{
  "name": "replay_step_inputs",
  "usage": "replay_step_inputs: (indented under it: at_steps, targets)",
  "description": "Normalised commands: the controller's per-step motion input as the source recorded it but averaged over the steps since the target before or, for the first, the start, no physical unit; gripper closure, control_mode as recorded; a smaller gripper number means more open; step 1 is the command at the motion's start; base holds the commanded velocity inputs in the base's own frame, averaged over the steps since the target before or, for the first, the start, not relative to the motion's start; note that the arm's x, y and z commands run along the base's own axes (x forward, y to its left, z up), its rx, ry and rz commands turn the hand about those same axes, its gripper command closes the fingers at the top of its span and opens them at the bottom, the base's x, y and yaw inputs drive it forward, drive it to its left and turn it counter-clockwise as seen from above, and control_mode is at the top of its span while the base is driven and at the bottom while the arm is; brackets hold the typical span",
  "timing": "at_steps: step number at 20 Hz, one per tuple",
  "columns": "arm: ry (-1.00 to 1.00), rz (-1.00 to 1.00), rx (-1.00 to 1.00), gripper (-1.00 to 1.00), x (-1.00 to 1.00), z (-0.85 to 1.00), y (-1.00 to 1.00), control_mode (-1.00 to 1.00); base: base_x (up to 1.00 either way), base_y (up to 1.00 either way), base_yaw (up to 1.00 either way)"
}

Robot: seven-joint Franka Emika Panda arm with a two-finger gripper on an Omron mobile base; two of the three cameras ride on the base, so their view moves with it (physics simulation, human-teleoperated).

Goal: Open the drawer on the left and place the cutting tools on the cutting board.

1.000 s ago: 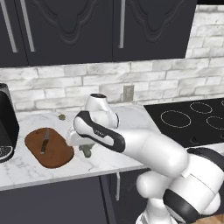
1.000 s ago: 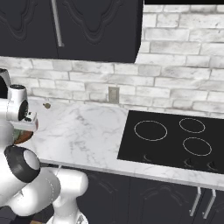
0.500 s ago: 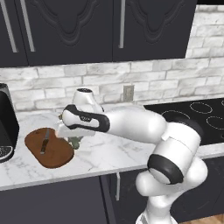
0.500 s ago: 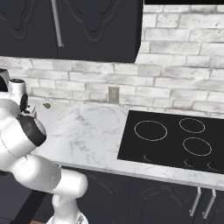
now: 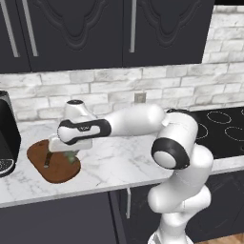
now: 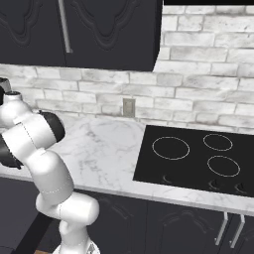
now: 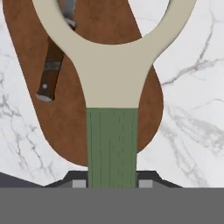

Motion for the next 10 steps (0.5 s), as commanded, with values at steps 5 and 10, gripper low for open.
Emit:
replay_step_inputs:
  at_steps: [5, 10]
  targets:
    - [0.04, -0.02, -0.02, 1.0, 0.16, -0.44, 0.14, -1.0, 0.0, 0.0, 0.0]
    - [0.01, 0.0, -0.01, 1.0, 0.01, -0.41, 0.17, -1.0, 0.0, 0.0, 0.0]
